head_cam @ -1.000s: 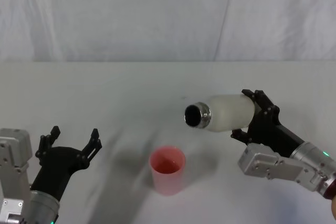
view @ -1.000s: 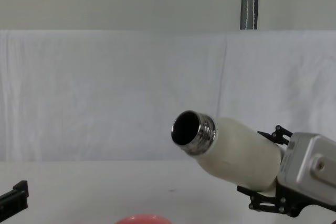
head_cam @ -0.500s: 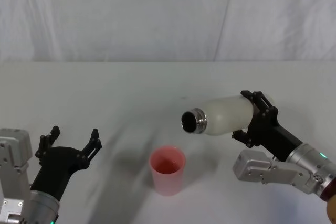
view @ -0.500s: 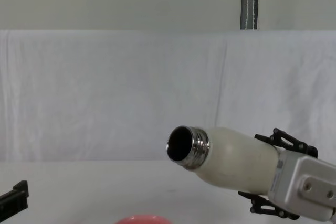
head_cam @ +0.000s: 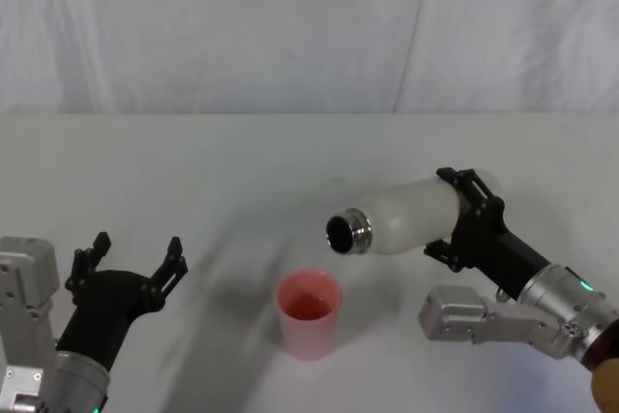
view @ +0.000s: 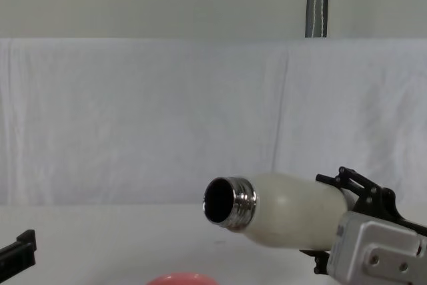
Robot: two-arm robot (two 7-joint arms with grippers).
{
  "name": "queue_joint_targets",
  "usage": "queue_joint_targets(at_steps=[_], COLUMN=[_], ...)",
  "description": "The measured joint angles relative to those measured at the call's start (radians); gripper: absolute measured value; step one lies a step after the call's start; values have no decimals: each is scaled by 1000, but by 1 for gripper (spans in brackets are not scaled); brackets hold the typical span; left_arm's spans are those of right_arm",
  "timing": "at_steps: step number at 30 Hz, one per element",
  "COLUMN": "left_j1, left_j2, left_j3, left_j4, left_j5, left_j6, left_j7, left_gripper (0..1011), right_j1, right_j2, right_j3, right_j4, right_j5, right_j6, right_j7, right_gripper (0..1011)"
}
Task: Grasp the thermos with one hand and pour water into the cup lid.
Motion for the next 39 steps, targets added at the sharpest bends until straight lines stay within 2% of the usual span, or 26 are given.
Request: queue_joint_targets(at_steps=[39], left_j1=[0], left_j2=[0], left_j3=[0], left_j4=[0], left_j5=[0], left_j6=[0], left_j7=[0], left_gripper=[1001], right_j1=[42], right_j2=[8], right_j3=[-80], right_j4=[35], right_j5=[-107], right_j6=[-7], right_j7=[-81], right_gripper=[958])
